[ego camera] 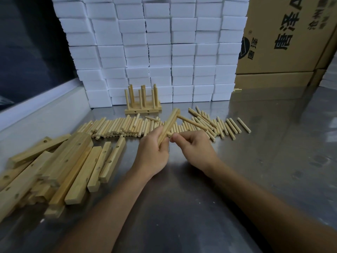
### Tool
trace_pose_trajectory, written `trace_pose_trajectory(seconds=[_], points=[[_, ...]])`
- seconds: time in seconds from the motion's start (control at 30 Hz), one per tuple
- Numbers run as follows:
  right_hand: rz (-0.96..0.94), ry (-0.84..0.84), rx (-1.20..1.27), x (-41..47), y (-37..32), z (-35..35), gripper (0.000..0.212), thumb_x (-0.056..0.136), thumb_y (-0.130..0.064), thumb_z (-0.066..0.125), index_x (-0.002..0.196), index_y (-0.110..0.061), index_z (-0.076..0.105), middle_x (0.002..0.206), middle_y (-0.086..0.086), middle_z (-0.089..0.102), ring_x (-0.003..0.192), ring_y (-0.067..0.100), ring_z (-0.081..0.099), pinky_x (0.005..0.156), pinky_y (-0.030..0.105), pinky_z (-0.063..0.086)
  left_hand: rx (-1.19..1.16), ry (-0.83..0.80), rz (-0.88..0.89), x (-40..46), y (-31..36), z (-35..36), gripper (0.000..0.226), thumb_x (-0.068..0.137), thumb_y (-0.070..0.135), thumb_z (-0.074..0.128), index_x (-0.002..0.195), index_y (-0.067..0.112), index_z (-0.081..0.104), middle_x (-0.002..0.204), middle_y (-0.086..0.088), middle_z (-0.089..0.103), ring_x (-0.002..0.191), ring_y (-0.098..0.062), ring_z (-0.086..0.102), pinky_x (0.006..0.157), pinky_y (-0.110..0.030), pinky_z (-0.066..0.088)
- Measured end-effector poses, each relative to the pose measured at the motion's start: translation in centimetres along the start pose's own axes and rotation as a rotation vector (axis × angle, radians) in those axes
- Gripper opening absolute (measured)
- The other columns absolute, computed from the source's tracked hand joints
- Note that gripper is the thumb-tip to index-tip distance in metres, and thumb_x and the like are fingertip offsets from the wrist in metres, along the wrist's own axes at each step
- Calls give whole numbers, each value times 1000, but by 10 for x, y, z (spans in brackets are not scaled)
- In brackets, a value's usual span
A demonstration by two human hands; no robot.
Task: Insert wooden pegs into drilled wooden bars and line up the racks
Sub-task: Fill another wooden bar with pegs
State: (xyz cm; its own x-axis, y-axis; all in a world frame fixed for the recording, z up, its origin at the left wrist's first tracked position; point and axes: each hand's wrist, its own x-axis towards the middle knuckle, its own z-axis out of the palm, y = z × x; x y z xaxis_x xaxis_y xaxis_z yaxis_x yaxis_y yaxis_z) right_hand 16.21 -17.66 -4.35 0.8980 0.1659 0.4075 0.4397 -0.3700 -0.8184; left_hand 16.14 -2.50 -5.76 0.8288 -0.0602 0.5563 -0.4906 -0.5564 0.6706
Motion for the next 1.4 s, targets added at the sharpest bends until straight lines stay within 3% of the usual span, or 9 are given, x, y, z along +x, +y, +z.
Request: trace_pose_trajectory(seconds=[0.1, 0.23, 0.33, 0.6, 0.7, 0.93, 1.0, 1.2, 1.4], points=[[66, -39, 82, 2, -1, -2, 32, 102, -24, 55, 83, -10, 76, 43, -7, 39, 41, 7, 29, 45, 20, 33, 18, 0, 5, 1, 0, 0, 12, 96, 10, 54, 100, 16, 63, 70, 4, 57, 61, -11, 51, 54, -21, 39], [-373, 75, -561, -2, 2, -3, 36, 103, -29, 53, 74, -11, 66, 54, -3, 48, 47, 16, 43, 47, 31, 35, -44, -2, -35, 0, 0, 1, 13, 98, 12, 54, 105, 18, 64, 63, 9, 52, 56, -6, 49, 52, -13, 37], [-504, 167, -731, -4, 2, -6, 37, 102, -30, 54, 69, -13, 58, 54, -4, 46, 44, 18, 43, 42, 29, 30, -51, 3, -58, 0, -1, 2, 10, 98, 16, 56, 102, 18, 64, 60, 12, 52, 54, -5, 47, 50, -13, 36], [137, 43, 108, 1, -6, 0, 24, 97, -24, 63, 88, -9, 80, 62, 0, 69, 56, 14, 64, 59, 28, 56, -101, -16, -64, -1, 2, 1, 16, 101, 20, 50, 92, 20, 63, 63, 4, 55, 52, -7, 46, 47, -20, 35], [211, 49, 289, 2, -8, -5, 22, 95, -19, 66, 78, -8, 76, 55, 0, 64, 46, 9, 55, 46, 18, 43, -149, -2, -117, -2, 5, 2, 30, 104, 26, 43, 79, 24, 59, 57, 13, 57, 49, -1, 48, 50, -15, 37], [356, -95, 553, 5, -13, -16, 15, 97, -10, 60, 93, -5, 73, 86, 14, 77, 80, 26, 76, 57, 24, 53, -232, 10, -192, -2, 8, 1, 28, 102, 20, 50, 75, 16, 59, 64, -6, 63, 59, -24, 62, 55, -35, 49], [325, -89, 541, 4, -13, -15, 13, 96, -10, 62, 95, -3, 73, 86, 15, 77, 79, 25, 75, 60, 26, 54, -290, -12, -230, -2, 9, 0, 24, 102, 19, 51, 82, 14, 64, 69, -8, 67, 68, -33, 65, 61, -41, 52], [158, 14, 406, 3, -11, -7, 15, 92, -7, 68, 98, 6, 71, 79, 13, 74, 64, 13, 68, 58, 22, 51, -635, -125, -472, 3, 8, -10, 17, 98, 13, 59, 109, 9, 71, 85, -8, 74, 62, -12, 61, 46, -21, 41], [28, 36, 67, 3, -3, -3, 11, 92, -17, 70, 98, -10, 76, 82, 4, 74, 69, 8, 69, 66, 26, 58, -827, -27, -666, 10, 4, -14, 17, 99, 8, 53, 103, -1, 67, 86, -13, 74, 68, -21, 71, 48, -23, 50]])
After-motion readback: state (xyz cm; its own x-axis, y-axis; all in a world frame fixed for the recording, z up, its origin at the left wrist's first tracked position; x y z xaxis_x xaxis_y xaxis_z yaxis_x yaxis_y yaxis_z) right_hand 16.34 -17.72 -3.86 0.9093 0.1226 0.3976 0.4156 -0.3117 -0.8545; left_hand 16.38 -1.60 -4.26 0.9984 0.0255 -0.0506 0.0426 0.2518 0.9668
